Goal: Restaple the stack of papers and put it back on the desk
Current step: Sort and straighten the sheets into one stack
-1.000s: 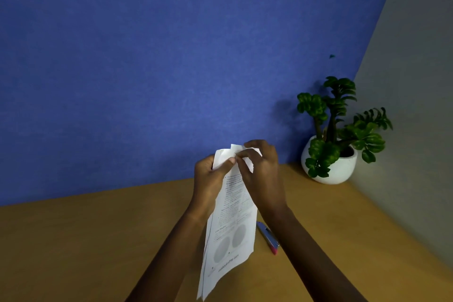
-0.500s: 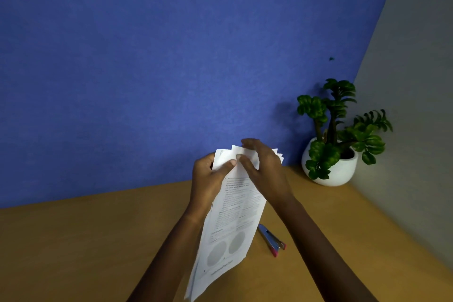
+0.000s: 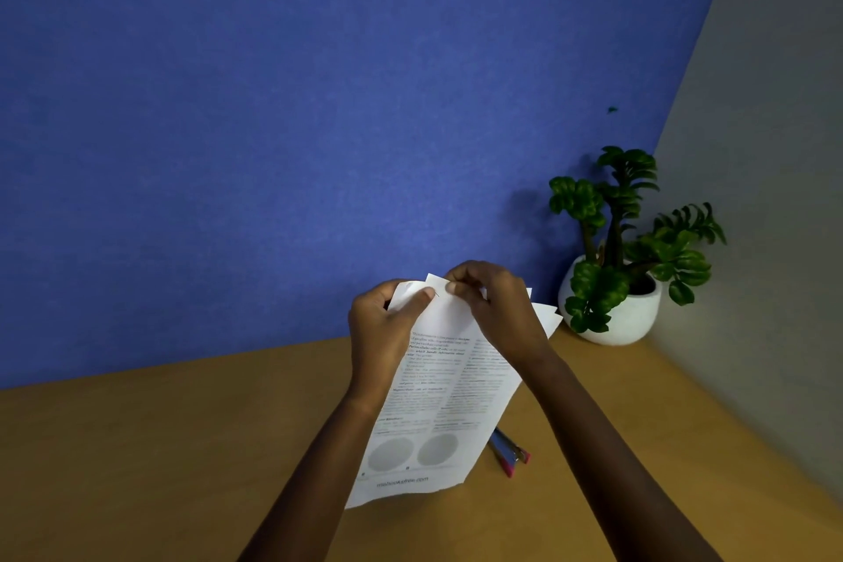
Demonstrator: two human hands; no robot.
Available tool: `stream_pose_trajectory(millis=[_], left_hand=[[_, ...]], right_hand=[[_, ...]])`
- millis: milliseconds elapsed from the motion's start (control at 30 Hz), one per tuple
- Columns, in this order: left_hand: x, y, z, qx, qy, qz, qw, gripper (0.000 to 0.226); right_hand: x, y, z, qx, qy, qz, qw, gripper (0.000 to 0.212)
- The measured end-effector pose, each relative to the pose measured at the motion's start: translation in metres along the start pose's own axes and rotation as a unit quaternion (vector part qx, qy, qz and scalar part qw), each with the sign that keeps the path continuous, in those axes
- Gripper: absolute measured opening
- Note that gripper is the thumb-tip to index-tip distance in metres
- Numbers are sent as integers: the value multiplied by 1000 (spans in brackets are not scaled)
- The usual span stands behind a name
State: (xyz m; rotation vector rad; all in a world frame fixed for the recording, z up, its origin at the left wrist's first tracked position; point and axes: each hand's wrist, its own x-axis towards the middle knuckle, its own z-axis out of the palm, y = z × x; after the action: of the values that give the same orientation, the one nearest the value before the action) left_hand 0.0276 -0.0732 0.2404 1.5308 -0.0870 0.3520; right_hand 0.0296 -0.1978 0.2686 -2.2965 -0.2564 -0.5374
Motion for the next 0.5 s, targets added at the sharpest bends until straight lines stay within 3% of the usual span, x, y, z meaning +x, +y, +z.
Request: stream_pose_trajectory(millis=[167,267,500], left_hand=[[0,3,0,-32,-11,-35,999,9],[-2,4,1,-73,3,-59,996,2],[-2,0,0,-64,-2,-23,998,13]], right_hand=[[-1,-2,-1,-15,3,5,1000,14],[-6,-3,3,-81,49,-26,995,17],[-18,-3,9,-168,65,-49,982,20]])
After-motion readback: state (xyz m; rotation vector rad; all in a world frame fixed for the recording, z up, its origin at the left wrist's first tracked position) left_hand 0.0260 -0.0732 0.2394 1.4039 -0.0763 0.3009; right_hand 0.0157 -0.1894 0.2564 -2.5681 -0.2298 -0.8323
